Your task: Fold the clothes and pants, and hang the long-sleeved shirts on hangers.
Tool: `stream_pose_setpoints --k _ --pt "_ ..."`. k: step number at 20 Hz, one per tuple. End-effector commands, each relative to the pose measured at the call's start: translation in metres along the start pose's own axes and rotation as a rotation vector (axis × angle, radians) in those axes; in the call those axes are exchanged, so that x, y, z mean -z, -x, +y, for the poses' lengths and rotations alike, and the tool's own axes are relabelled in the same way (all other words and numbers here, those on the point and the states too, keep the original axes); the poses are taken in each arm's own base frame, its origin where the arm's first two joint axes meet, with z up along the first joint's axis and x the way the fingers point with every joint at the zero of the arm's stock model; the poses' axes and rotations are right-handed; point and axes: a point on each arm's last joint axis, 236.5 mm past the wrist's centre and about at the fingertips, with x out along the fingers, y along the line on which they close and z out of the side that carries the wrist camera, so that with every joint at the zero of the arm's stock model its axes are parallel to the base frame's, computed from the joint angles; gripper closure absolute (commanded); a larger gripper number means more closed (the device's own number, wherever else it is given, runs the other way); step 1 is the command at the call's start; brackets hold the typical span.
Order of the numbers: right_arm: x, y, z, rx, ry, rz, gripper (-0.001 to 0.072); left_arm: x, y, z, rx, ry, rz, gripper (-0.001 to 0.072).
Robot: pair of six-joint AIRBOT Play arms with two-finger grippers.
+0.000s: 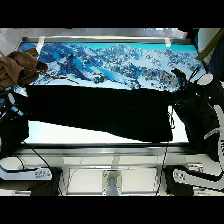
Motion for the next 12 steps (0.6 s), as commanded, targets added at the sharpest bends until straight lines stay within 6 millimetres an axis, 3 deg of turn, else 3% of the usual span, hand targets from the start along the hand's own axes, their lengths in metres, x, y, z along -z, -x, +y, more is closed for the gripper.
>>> stream_pose_setpoints --k 1,4,5,7,10,12 --pt "0.000 0.000 0.001 -0.002 0.001 0.002 0.0485 -0.001 0.002 -0.008 0.015 -0.002 -0.003 0.0130" --pt "0.000 0.000 0.001 -0.002 0.001 0.002 0.0485 -0.008 0.005 -0.007 0.017 -0.008 -0.034 0.0131" --pt "0.000 0.000 0.001 -0.002 0.001 0.001 0.0485 -0.009 0.004 -0.006 0.014 -0.010 -0.037 0.0220" --pt "0.000 0.000 0.001 -0.002 0.001 0.002 0.0485 -0.011 0.004 0.000 -0.007 -0.025 -0.046 0.0695" --pt "0.000 0.003 -0.002 0.015 0.008 -0.003 0.0485 -0.014 0.007 0.014 -0.062 -0.066 -0.056 0.0701" --pt "0.001 0.020 -0.016 0.082 0.022 -0.034 0.0484 -0.015 0.021 0.032 -0.126 -0.063 -0.072 0.0701"
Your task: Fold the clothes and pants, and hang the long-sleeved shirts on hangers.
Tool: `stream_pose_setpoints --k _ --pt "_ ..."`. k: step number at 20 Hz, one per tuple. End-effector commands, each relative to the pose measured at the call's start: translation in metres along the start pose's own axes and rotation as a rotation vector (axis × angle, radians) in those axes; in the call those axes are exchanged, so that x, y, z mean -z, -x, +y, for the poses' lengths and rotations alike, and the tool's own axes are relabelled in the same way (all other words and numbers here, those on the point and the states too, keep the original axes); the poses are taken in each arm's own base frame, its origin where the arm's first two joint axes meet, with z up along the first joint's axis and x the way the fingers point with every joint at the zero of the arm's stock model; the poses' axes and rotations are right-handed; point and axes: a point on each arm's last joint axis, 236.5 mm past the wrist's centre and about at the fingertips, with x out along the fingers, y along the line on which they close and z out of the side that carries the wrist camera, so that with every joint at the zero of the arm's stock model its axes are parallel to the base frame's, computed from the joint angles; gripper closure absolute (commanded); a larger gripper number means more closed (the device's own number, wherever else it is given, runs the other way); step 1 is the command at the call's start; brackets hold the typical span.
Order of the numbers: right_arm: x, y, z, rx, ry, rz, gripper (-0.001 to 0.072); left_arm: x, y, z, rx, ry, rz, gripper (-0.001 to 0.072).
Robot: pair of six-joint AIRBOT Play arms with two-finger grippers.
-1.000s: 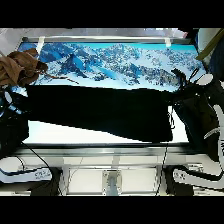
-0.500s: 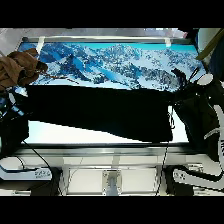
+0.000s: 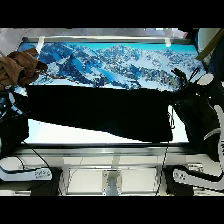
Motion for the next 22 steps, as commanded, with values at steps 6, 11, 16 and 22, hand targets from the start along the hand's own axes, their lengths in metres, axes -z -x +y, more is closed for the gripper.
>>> stream_pose_setpoints --k 6,11,16,22 --pt "0.056 0.072 -0.051 0.148 -0.116 -0.051 0.0275 0.036 0.071 0.068 -0.079 0.216 -0.076 0.0702" --pt "0.138 0.015 -0.053 0.054 -0.268 0.106 0.0258 0.098 0.060 0.049 -0.029 0.253 -0.002 0.0701" --pt "0.172 -0.031 -0.055 -0.002 -0.298 0.148 0.0258 0.096 0.060 0.037 0.021 0.288 0.000 0.0701" --pt "0.187 -0.064 -0.045 -0.107 -0.307 0.182 0.0301 0.098 0.061 0.037 0.021 0.288 0.007 0.0701"
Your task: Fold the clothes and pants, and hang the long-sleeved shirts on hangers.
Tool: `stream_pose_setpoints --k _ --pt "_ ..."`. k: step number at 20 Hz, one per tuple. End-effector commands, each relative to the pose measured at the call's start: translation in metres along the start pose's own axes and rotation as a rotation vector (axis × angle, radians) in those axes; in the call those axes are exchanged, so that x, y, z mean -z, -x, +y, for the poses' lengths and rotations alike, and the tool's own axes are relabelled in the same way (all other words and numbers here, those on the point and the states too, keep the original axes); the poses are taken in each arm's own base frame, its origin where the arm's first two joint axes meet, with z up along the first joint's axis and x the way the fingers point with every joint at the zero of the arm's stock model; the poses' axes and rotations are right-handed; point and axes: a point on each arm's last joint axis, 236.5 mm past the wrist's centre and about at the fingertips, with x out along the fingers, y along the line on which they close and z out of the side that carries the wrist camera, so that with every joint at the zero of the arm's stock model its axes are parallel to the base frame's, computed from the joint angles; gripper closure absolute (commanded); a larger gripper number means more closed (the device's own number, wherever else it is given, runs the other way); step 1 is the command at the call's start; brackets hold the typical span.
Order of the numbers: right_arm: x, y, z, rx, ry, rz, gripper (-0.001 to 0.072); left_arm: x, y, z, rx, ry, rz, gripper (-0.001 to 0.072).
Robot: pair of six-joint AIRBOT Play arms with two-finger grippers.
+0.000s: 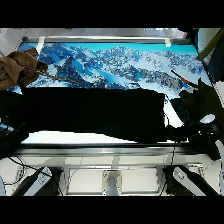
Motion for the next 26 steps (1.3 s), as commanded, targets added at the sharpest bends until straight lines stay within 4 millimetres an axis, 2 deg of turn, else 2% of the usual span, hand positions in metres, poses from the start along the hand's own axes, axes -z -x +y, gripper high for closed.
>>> stream_pose_setpoints --k 1,2,3,5,7,9,11,12,14,16,20,22,24,26 --pt "-0.001 -0.016 0.009 -0.076 0.014 -0.009 0.0410 0.002 0.001 0.000 0.003 0.006 0.010 0.0701" --pt "-0.005 -0.014 0.015 -0.097 0.032 -0.027 0.0682 0.002 0.003 0.001 0.001 0.007 0.014 0.0701" --pt "-0.008 -0.010 0.018 -0.104 0.052 -0.034 0.0686 -0.002 0.010 0.003 -0.004 -0.013 0.018 0.0701" --pt "-0.022 0.016 0.025 -0.080 0.120 -0.074 0.0687 -0.025 0.039 0.009 -0.012 -0.057 -0.007 0.0701" --pt "-0.051 0.066 0.035 -0.026 0.207 -0.189 0.0687 -0.055 0.084 0.016 -0.017 -0.056 -0.060 0.0702" --pt "-0.081 0.125 0.047 0.039 0.277 -0.335 0.0688 -0.076 0.127 0.024 -0.020 -0.071 -0.106 0.0701" --pt "-0.100 0.174 0.053 0.099 0.314 -0.448 0.0689 -0.080 0.159 0.030 -0.026 -0.088 -0.110 0.0701" --pt "-0.101 0.186 0.053 0.113 0.318 -0.464 0.0689 -0.072 0.166 0.033 -0.028 -0.100 -0.074 0.0701" --pt "-0.084 0.177 0.039 0.144 0.304 -0.377 0.0688 -0.040 0.165 0.036 -0.035 -0.110 0.072 0.0702" --pt "-0.062 0.148 0.014 0.169 0.259 -0.259 0.0688 -0.021 0.154 0.034 -0.036 -0.126 0.204 0.0701" --pt "-0.020 0.065 -0.022 0.129 0.149 -0.098 0.0689 -0.019 0.104 0.022 -0.027 -0.158 0.374 0.0701" --pt "-0.004 0.038 -0.032 0.117 0.110 -0.057 0.0688 -0.020 0.072 0.016 -0.030 -0.176 0.452 0.0701" --pt "-0.004 0.030 -0.036 0.123 0.089 -0.067 0.0688 -0.030 0.037 0.009 -0.035 -0.160 0.456 0.0700" --pt "-0.018 0.035 -0.039 0.139 0.023 -0.130 0.0688 -0.052 0.006 0.000 -0.034 -0.137 0.381 0.0701"
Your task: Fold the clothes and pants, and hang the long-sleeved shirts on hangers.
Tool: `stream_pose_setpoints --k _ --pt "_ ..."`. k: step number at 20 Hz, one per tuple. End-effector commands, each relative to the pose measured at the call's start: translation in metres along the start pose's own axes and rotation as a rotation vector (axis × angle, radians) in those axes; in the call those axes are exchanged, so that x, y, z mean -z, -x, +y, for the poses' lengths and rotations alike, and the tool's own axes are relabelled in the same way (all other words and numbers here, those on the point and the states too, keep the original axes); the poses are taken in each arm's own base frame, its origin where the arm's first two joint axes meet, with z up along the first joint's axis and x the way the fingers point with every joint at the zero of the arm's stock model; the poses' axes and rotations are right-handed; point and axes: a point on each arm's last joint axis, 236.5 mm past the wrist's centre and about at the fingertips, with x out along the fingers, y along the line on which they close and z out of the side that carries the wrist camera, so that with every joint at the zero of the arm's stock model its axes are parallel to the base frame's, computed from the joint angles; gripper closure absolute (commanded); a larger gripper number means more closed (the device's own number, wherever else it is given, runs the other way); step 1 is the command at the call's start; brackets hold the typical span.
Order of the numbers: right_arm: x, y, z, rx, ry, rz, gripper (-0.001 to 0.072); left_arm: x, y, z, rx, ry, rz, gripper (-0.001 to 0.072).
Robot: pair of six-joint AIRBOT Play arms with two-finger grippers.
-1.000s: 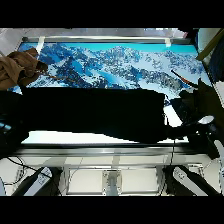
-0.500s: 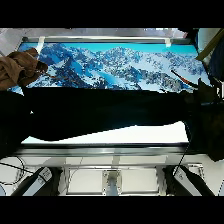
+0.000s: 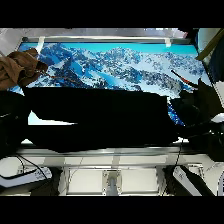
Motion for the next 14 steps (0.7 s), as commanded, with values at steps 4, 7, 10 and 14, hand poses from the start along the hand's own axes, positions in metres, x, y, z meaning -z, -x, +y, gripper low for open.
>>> stream_pose_setpoints --k 4,7,10,14 --pt "-0.033 -0.002 -0.011 0.029 -0.185 -0.152 0.0688 -0.087 -0.026 -0.023 0.012 0.023 -0.246 0.0701" --pt "-0.055 0.003 0.002 -0.044 -0.252 -0.240 0.0613 -0.098 -0.020 -0.030 0.011 0.004 -0.295 -0.0013" --pt "-0.064 0.011 0.013 -0.087 -0.254 -0.265 0.0461 -0.095 0.002 -0.019 0.007 0.029 -0.347 0.0022" --pt "-0.061 0.014 0.006 -0.047 -0.226 -0.248 0.0461 -0.040 -0.004 0.027 -0.001 0.158 -0.294 0.0023"
